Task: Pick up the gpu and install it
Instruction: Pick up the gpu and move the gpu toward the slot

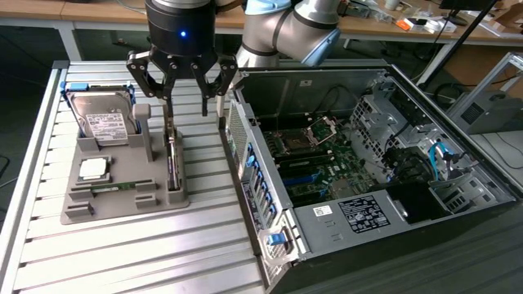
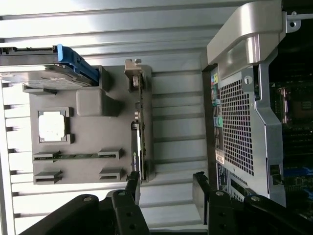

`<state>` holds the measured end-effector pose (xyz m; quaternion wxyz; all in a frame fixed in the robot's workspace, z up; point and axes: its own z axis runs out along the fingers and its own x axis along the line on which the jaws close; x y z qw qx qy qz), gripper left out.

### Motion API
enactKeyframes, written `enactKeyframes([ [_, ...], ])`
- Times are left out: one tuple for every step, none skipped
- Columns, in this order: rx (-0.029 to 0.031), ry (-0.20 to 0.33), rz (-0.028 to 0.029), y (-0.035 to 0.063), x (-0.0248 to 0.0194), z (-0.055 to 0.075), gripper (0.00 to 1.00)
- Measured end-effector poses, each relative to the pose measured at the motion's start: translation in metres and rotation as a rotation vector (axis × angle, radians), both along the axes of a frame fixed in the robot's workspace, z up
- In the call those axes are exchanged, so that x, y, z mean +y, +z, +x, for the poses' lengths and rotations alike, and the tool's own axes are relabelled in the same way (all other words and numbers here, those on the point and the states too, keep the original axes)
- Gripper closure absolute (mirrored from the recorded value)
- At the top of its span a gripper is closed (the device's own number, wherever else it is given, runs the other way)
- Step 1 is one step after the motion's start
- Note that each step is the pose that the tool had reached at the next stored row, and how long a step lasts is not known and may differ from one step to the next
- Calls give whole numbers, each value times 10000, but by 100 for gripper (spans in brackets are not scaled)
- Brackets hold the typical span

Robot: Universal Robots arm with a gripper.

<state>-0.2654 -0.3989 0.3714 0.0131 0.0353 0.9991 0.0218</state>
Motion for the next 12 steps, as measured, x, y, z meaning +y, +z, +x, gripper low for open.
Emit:
enactKeyframes([
  [0,0,0,-3,0,0,44],
  [1,0,-1,-6,0,0,44],
  [1,0,-1,-8,0,-1,44],
  [0,0,0,-11,0,-1,44],
  [0,0,0,-14,0,-1,44],
  [1,0,-1,-16,0,-1,44],
  [0,-1,0,-22,0,-2,44],
  [0,0,0,-25,0,-2,44],
  [0,0,-1,-28,0,-3,44],
  [0,0,0,-30,0,-3,44],
  [0,0,0,-32,0,-3,44],
  [0,0,0,-35,0,-3,44],
])
